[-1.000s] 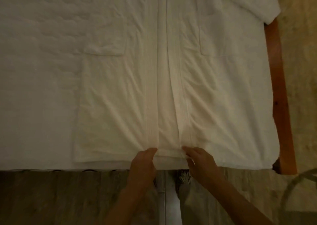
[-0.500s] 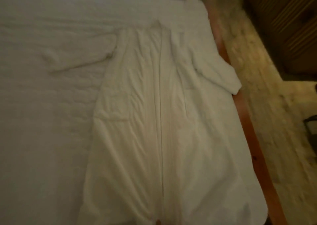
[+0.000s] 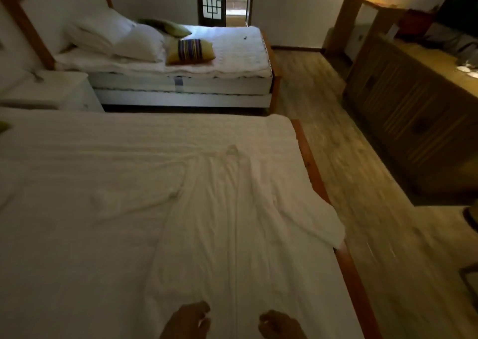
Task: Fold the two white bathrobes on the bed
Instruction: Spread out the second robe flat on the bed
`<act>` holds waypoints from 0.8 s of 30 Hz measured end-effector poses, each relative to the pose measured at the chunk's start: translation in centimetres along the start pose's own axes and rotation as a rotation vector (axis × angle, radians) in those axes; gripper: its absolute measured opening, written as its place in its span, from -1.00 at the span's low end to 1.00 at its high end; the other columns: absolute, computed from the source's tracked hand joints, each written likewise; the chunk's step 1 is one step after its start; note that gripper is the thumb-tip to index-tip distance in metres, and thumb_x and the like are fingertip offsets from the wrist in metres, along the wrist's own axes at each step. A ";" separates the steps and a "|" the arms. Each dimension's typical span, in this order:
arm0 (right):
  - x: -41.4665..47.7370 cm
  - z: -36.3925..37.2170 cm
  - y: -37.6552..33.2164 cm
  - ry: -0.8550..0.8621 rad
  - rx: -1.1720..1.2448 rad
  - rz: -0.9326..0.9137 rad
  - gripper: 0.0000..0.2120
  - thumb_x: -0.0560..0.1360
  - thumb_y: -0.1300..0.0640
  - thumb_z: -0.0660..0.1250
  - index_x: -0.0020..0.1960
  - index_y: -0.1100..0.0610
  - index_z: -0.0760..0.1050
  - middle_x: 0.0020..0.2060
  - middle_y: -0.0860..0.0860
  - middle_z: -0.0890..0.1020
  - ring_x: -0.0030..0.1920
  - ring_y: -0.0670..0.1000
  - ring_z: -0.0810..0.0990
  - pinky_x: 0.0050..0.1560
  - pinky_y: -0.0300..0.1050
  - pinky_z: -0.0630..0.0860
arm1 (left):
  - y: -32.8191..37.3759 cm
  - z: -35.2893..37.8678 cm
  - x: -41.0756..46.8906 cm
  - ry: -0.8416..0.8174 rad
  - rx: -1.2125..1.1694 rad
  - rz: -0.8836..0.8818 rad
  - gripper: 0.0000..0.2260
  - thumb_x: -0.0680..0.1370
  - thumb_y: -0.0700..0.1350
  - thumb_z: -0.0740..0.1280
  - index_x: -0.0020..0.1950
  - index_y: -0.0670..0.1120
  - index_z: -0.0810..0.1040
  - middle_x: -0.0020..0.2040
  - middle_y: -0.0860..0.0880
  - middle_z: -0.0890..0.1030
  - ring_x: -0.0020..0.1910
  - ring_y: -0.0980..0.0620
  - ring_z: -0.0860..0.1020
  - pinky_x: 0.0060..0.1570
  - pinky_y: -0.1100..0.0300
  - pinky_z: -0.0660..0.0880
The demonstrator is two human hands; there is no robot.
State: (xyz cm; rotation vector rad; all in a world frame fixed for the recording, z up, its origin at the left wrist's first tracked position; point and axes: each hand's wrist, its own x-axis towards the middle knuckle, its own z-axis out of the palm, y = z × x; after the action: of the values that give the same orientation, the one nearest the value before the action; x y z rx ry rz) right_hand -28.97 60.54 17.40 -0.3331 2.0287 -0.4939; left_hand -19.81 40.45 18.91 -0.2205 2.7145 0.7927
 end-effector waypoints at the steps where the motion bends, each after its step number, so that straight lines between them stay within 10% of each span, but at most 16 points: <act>1: 2.0 -5.6 -0.5 0.155 0.009 -0.010 -0.95 0.51 -0.15 0.39 -0.04 -0.27 0.53 -0.27 -0.31 0.64 -0.15 -0.39 0.59 -0.04 -0.57 0.37 | -3.1 -2.7 3.5 0.040 -0.062 -0.077 -0.76 0.42 0.25 0.27 0.08 0.44 0.49 -0.20 0.34 0.56 -0.20 0.39 0.49 0.09 0.33 0.49; 3: 6.2 -12.7 -0.6 0.208 -0.035 0.043 -0.97 0.56 -0.12 0.35 -0.03 -0.20 0.56 -0.12 -0.22 0.66 -0.08 -0.27 0.60 -0.04 -0.52 0.38 | -3.6 -9.4 9.6 0.057 -0.166 -0.394 -0.82 0.54 0.12 0.32 0.13 0.26 0.58 -0.17 0.32 0.55 -0.14 0.28 0.54 0.06 0.33 0.48; 9: 29.0 -33.9 -2.0 0.417 -0.203 -0.010 -0.72 0.64 -0.08 0.22 0.16 0.04 0.61 0.12 0.01 0.68 0.02 0.00 0.61 0.06 -0.18 0.48 | -7.6 -10.4 31.6 0.290 -0.171 -0.409 -0.85 0.59 0.02 0.34 0.09 0.29 0.53 0.02 0.07 0.65 0.05 0.04 0.64 0.09 0.18 0.51; 16: 48.4 -43.9 2.4 0.787 -0.293 0.034 -0.47 0.63 -0.20 0.16 0.43 0.14 0.38 0.27 0.19 0.50 0.24 0.22 0.48 0.22 0.10 0.44 | -9.7 -4.9 56.6 0.332 0.120 -0.237 -0.32 0.52 0.32 -0.01 0.48 -0.05 0.44 0.40 -0.17 0.51 0.33 -0.23 0.51 0.23 -0.14 0.49; 24: 44.8 -43.5 12.8 0.424 -0.088 0.079 -0.37 0.44 -0.52 0.10 0.07 0.00 0.53 -0.10 -0.06 0.63 -0.17 -0.04 0.59 -0.08 -0.05 0.53 | -9.4 0.6 70.8 0.241 0.225 -0.164 -0.37 0.57 0.35 -0.08 0.61 0.23 -0.08 0.65 0.08 -0.14 0.62 0.01 -0.14 0.56 -0.10 -0.15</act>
State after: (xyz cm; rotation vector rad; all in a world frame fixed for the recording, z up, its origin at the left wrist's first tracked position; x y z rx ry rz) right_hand -88.96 61.45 -4.07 -0.2115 2.4700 -0.4542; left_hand -84.17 28.54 -9.63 -0.5090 2.9313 0.4345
